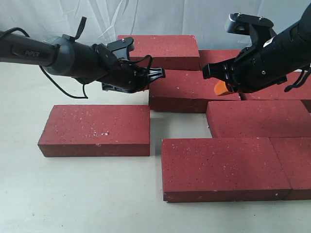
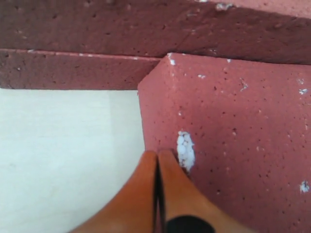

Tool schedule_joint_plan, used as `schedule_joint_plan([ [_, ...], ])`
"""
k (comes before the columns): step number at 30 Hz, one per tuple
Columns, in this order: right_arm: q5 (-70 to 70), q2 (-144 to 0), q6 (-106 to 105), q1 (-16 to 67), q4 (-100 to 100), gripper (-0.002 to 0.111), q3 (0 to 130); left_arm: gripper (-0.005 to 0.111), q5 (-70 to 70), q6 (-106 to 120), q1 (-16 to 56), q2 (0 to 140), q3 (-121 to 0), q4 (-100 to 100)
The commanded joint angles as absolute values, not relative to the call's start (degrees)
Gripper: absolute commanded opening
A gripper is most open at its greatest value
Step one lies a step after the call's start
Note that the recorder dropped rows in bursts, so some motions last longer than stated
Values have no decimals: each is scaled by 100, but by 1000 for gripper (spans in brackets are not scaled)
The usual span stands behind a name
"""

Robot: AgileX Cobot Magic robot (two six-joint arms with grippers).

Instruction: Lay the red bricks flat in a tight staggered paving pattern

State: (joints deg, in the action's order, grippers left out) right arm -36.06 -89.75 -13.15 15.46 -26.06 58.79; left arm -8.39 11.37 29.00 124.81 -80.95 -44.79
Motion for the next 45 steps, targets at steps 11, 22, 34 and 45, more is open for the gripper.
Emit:
schedule_joint_plan([
  [11, -3538, -8965, -1343, 1549, -2583, 0, 5913, 0, -805, 1153, 3049, 12624, -8174, -4606],
  [22, -3538, -8965, -1343, 1549, -2551, 0, 5913, 0, -994, 1153, 3154, 12839, -8293, -4817],
  [34, -3538, -8965, -1343, 1549, -2551, 0, 5913, 0, -889, 1153, 3276, 12839, -8293, -4839],
  [45, -3538, -8965, -1343, 1549, -2551, 0, 5913, 0, -778, 1153, 3446, 12839, -8511, -4737],
])
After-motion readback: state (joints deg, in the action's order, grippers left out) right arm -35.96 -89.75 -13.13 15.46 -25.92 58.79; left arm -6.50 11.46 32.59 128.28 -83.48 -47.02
